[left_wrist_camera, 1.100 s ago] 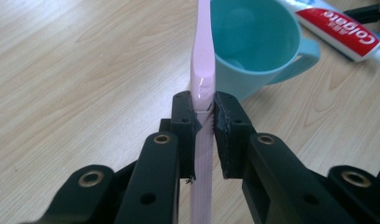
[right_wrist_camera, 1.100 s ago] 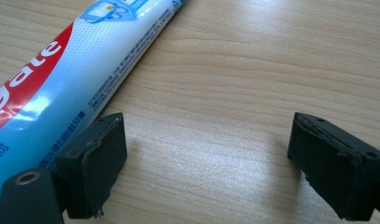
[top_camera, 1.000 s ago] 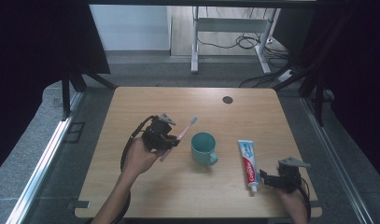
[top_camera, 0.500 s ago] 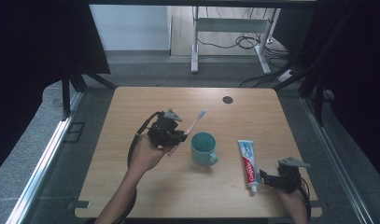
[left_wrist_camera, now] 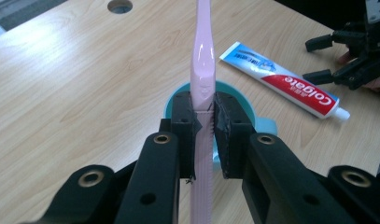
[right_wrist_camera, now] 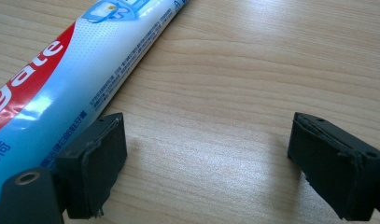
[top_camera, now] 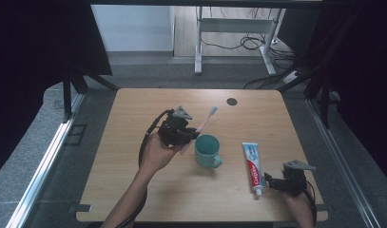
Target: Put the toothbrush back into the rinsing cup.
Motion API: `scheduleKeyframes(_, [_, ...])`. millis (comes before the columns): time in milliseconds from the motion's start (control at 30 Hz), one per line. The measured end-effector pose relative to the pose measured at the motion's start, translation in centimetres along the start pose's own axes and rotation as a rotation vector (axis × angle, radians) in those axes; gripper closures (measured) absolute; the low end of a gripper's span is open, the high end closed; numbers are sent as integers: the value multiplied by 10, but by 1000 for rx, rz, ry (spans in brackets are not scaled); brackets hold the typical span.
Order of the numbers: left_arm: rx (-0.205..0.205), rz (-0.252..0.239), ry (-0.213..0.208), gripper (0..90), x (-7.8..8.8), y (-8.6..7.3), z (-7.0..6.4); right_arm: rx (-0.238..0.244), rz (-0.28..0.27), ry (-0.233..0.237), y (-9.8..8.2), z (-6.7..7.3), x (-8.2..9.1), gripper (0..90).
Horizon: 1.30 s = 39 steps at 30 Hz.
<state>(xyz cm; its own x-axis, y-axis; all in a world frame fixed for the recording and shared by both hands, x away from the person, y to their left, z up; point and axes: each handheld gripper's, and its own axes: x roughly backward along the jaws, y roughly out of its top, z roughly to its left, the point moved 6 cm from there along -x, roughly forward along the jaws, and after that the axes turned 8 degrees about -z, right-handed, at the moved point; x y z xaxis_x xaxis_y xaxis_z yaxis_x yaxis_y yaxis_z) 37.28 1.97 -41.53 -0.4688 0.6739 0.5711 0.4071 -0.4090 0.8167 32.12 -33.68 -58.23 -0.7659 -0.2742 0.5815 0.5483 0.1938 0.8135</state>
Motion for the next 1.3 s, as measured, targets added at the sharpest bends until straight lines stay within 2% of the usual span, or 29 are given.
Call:
scheduleKeyframes(767, [-13, -104, -1, 792, -21, 19, -8, 1, 0, 1, 0, 0, 0, 113])
scheduleKeyframes(1000, [-6, -143, -7, 792, -30, 20, -10, 2, -1, 2, 0, 0, 0, 113])
scheduleKeyframes(1300, [-5, -179, 6, 792, -42, 19, -12, 3, -1, 3, 0, 0, 0, 113])
